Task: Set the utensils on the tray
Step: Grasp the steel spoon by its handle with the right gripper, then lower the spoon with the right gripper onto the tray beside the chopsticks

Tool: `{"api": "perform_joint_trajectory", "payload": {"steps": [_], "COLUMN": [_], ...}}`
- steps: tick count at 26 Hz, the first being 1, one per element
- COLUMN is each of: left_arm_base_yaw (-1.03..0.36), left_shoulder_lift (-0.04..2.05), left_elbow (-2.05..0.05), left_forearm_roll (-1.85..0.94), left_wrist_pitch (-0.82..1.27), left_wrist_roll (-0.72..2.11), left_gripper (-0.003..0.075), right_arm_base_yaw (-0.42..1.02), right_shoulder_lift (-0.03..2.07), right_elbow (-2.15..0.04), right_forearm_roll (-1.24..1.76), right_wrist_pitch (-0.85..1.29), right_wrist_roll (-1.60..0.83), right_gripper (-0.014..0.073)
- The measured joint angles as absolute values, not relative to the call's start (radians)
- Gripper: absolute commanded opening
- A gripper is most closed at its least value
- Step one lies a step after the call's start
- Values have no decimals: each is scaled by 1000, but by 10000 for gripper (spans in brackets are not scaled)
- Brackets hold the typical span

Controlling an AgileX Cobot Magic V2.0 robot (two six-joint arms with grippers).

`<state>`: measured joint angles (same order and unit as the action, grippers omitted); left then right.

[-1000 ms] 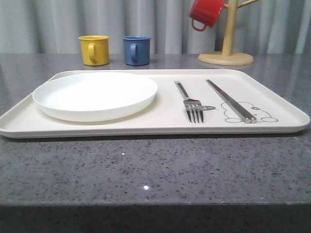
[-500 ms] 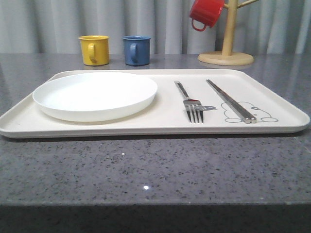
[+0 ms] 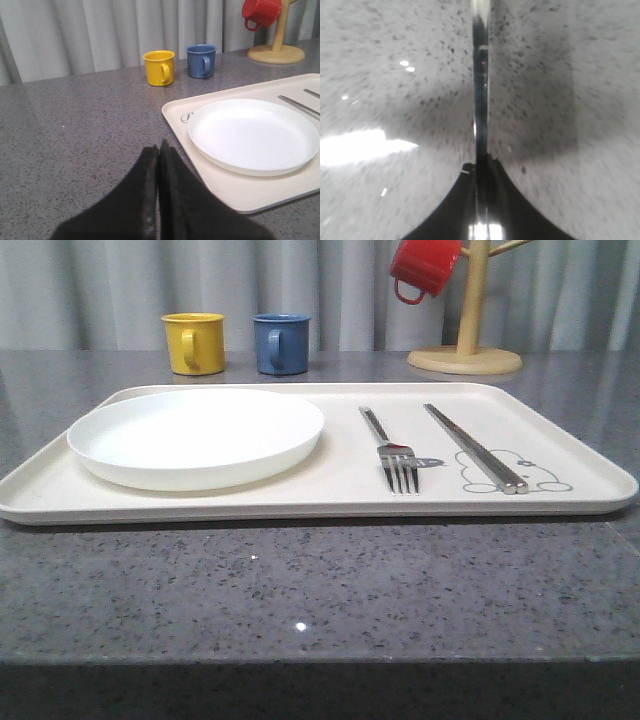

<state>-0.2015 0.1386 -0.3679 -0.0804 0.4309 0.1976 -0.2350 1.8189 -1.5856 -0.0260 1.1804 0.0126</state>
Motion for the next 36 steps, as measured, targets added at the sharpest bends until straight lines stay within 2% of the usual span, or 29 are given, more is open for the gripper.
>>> {"api": "perform_joint_trajectory", "payload": {"steps": [8,16,28,36], "left_arm_base_yaw": [-201,-201,-201,-201], "left_shoulder_lift": [139,139,139,139], "left_elbow": [-368,-368,-368,-368], "left_forearm_roll": [-80,-80,-80,-80], "left_wrist_pitch": [431,431,431,431], "left_wrist_roll": [198,198,198,198], "left_gripper": [-18,-18,-18,-18], "right_arm_base_yaw": [-193,-92,125,217], "right_shoulder_lift": [1701,1640,1644,1713], "right_elbow": [-1586,-1586,-1586,-1586], "right_forearm_roll": [-11,23,53,101], "right_wrist_pitch": [1227,1239,1241,1242], "right_wrist_roll": [38,42,114,137], "right_gripper": [14,14,14,14]}}
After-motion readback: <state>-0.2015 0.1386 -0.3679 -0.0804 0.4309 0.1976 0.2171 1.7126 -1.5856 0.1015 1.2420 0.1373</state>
